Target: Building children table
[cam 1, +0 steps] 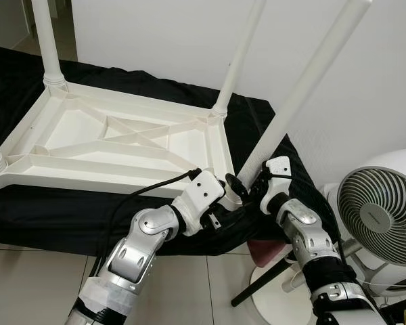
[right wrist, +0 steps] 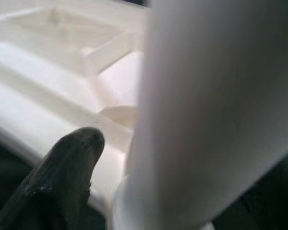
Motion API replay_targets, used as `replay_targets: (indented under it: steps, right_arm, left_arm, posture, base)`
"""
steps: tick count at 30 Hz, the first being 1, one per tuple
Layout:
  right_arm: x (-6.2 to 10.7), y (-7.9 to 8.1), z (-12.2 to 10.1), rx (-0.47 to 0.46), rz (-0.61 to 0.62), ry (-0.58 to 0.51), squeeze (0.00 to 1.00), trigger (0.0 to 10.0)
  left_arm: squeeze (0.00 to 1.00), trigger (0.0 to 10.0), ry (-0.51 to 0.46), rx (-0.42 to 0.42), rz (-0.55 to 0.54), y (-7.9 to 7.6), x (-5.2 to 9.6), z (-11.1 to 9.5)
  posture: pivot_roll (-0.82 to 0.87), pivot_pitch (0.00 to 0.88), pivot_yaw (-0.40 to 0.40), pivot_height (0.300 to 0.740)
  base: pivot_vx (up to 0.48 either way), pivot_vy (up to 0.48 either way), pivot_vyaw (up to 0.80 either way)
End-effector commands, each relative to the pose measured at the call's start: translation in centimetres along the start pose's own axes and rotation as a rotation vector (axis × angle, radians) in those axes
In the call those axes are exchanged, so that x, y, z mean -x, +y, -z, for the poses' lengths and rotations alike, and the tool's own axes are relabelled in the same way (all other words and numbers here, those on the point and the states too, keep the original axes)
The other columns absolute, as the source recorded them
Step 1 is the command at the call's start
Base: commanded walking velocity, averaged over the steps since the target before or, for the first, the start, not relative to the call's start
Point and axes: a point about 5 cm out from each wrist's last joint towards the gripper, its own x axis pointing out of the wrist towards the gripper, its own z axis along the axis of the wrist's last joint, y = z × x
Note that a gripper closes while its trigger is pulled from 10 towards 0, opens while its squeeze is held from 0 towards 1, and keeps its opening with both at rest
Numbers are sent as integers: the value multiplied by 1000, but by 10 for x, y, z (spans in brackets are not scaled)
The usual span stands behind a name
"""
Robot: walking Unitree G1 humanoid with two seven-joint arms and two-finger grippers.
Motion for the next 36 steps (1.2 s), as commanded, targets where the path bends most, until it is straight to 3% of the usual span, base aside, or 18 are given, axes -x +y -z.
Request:
replay_targets:
  steps: [1, 2, 8, 9, 17, 18, 26, 27, 29, 31, 33, 35, 36]
  right_arm:
    - [0, -5, 2, 48, -32, 29, 0, 4078]
    - [-1, -5, 2, 59, -44, 39, 0, 2510]
    - [-4, -6, 3, 72, -71, 42, 0, 2510]
    - [-4, -8, 3, 67, -72, 51, 0, 0]
    - [-2, -13, 7, 58, -42, 59, 0, 0]
    - [-3, -13, 7, 45, -31, 55, 0, 9765]
    - [-6, -12, 5, 23, 89, 32, 0, 10000]
    - [-6, -13, 6, 0, 160, 44, 0, 10000]
    - [-6, -14, 7, -21, 184, 50, 0, 10000]
    - [-5, -10, 9, -115, 304, 50, 0, 10000]
    - [-4, -9, 10, -137, 332, 50, 0, 10000]
    - [-2, -3, 13, -174, 398, 43, 0, 10000]
    - [1, 7, 17, -185, 477, 35, 0, 10000]
  left_arm:
    - [0, 10000, -14, 4, -3, -3, -4, -5]
    - [0, 10000, -15, 5, -5, -2, -4, -5]
    - [0, 10000, -14, 5, -8, -2, -3, -5]
    - [0, 10000, -16, 5, -10, -2, -4, -5]
    - [0, 10000, -19, 8, -18, -2, -5, -6]
    - [0, 10000, -18, 9, -19, -2, -5, -5]
    - [0, 10000, -17, 9, -17, -3, -6, -5]
    - [0, 10000, -12, 7, -20, -2, -7, -4]
    - [0, 10000, -10, 5, -22, -2, -7, -4]
    - [0, 10000, -3, 6, -24, -2, -7, -2]
    - [0, 10000, -2, 7, -24, -3, -7, -1]
    - [0, 10000, -2, 8, -26, -2, -6, -2]
    - [0, 10000, -2, 9, -27, -2, -6, -2]
  posture:
    - [116, 0, -197, 740]
    - [114, 0, -196, 740]
    - [114, 0, -196, 740]
    - [115, 0, -204, 740]
    - [112, 0, -208, 740]
    - [112, 0, -208, 740]
    - [104, 0, -209, 740]
    - [101, 0, -209, 740]
    - [101, 0, -209, 740]
    - [105, 0, -209, 740]
    - [105, 0, -209, 740]
    - [105, 0, -210, 740]
    - [103, 0, -207, 740]
  base:
    - [0, 0, 0]
    - [0, 0, 0]
    - [0, 0, 0]
    - [0, 0, 0]
    - [0, 0, 0]
    - [0, 0, 0]
    - [0, 0, 0]
    - [0, 0, 0]
    - [0, 0, 0]
    - [0, 0, 0]
    - [0, 0, 0]
    - [0, 0, 0]
    - [0, 0, 0]
